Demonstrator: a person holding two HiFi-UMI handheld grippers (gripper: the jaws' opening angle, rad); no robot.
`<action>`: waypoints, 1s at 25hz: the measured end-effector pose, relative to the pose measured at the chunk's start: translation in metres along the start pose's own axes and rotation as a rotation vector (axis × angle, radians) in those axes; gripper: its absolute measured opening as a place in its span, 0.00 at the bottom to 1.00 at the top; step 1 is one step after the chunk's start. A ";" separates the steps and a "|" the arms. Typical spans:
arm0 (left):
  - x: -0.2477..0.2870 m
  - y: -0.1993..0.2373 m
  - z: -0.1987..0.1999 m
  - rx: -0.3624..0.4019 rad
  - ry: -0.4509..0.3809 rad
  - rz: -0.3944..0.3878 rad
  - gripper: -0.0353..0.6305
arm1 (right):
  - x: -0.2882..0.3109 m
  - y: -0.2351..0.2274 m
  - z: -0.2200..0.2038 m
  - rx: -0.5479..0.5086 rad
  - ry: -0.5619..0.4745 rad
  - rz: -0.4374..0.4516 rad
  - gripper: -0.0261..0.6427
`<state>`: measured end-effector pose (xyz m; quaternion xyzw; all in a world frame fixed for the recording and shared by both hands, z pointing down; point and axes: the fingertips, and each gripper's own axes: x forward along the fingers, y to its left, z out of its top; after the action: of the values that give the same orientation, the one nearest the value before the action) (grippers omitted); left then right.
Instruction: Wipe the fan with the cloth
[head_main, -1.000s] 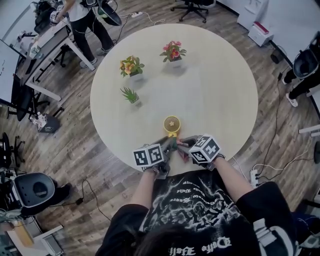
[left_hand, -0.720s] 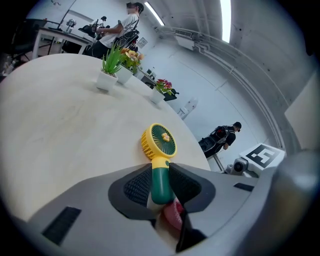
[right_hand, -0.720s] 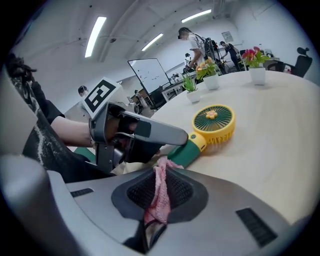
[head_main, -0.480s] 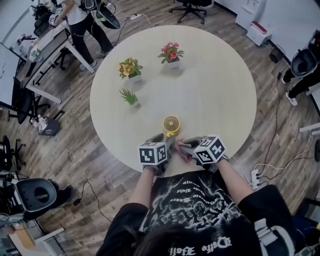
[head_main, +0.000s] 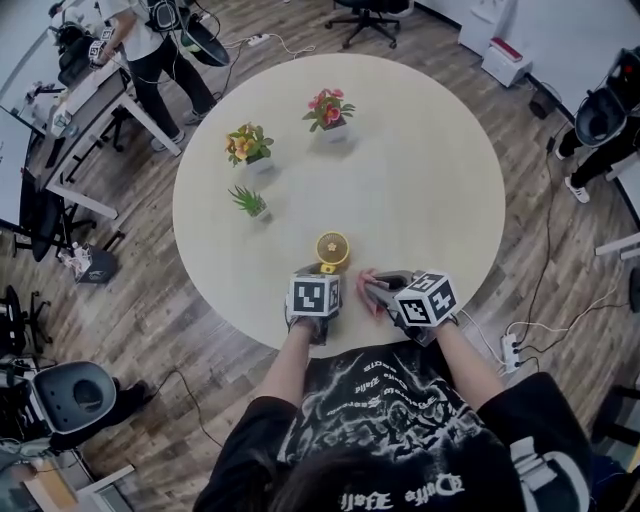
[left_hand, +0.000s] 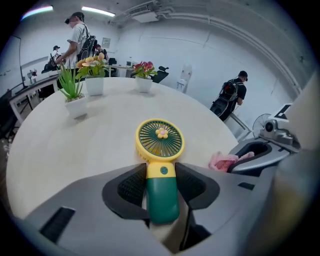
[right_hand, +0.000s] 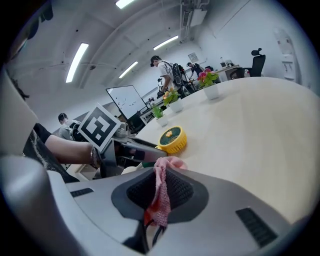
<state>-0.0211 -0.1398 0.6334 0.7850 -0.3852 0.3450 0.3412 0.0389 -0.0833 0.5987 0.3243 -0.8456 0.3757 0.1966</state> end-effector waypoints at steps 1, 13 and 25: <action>0.001 0.000 0.000 -0.032 0.000 -0.017 0.35 | -0.001 0.000 0.001 0.000 -0.010 0.002 0.11; -0.096 -0.025 0.101 -0.934 -0.693 -0.841 0.35 | -0.044 0.065 0.068 0.007 -0.344 0.244 0.11; -0.116 -0.041 0.103 -1.081 -0.746 -0.956 0.35 | -0.035 0.095 0.088 -0.244 -0.267 0.175 0.11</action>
<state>-0.0114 -0.1604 0.4742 0.6547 -0.2100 -0.3562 0.6328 -0.0099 -0.0880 0.4738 0.2704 -0.9284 0.2395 0.0870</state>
